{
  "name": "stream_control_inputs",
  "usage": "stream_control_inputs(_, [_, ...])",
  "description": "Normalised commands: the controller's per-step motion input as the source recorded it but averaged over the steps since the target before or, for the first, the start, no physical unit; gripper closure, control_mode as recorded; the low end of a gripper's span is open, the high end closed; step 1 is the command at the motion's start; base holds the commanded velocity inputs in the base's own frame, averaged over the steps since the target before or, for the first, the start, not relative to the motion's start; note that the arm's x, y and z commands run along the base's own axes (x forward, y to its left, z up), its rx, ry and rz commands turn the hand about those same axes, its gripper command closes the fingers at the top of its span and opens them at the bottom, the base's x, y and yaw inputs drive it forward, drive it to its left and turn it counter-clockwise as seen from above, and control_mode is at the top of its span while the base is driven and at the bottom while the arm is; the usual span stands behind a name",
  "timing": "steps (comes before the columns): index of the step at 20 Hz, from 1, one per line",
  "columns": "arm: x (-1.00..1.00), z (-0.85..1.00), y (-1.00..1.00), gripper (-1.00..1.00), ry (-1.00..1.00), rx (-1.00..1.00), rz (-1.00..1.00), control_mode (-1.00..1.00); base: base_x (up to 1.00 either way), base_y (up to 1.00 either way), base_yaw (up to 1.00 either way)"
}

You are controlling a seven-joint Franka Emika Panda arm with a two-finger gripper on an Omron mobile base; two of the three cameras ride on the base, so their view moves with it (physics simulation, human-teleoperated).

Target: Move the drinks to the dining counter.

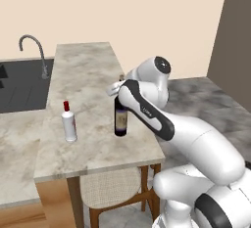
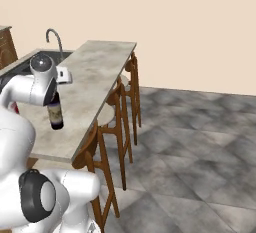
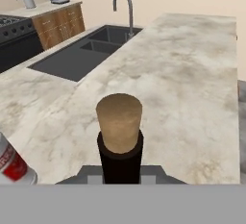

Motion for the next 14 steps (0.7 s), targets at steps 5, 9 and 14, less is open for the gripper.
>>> stream_control_inputs(5, [0.11, 0.0, 0.01, 1.0, 0.0, 0.0, 0.01, -1.0, 0.0, 0.0, 0.0])
stream_control_inputs(9, [0.0, 0.0, 0.0, 1.0, 0.0, 0.0, 0.0, -1.0, 0.0, 0.0, 0.0])
stream_control_inputs(14, [0.0, -0.02, 0.0, 1.0, 0.0, 0.0, 0.01, -1.0, 0.0, 0.0, 0.0])
